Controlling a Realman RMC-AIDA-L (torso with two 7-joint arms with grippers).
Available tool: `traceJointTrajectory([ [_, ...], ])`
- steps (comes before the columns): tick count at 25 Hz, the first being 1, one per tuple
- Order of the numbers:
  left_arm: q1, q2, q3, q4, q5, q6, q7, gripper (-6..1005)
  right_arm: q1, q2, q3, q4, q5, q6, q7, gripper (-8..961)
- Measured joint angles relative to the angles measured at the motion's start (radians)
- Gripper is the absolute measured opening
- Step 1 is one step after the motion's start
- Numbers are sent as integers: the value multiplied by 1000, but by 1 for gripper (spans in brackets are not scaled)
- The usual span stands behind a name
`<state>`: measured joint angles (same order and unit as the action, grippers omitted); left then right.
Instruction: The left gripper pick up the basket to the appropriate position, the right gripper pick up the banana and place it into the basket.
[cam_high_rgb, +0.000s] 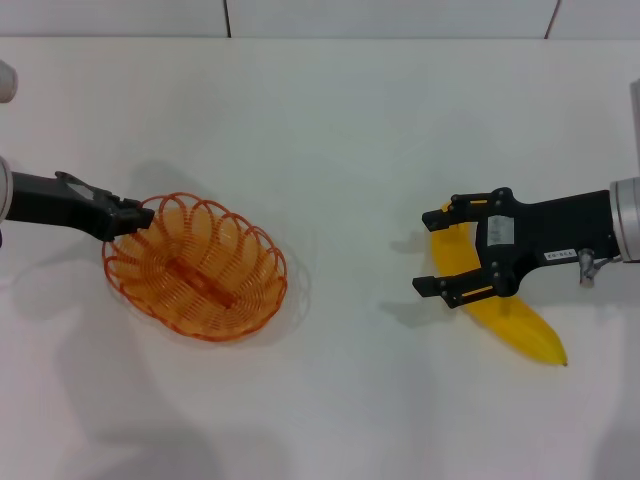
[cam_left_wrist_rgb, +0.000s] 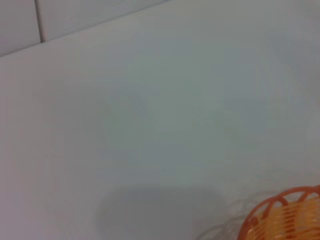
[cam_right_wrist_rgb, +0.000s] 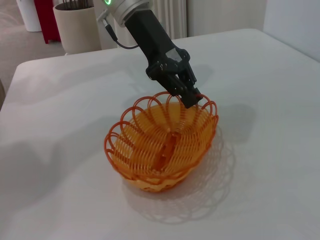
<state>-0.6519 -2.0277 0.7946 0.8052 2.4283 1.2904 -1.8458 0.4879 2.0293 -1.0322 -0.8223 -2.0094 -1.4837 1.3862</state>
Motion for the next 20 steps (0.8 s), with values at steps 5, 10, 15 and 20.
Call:
traceJointTrajectory([
  [5,0,-1,0,0,0,0,-1,183,1,0,0,0,0,0,0,883],
  [10,-1,-2,0,-3,0,0,-1,184,2,0,0,0,0,-1,1,883],
  [15,-3,-2,0,-4,0,0,-5,184,1,0,0,0,0,-1,0,883],
  [20,-8,-2,0,-18,0,0,-7,180,1,0,0,0,0,-3,1,883],
])
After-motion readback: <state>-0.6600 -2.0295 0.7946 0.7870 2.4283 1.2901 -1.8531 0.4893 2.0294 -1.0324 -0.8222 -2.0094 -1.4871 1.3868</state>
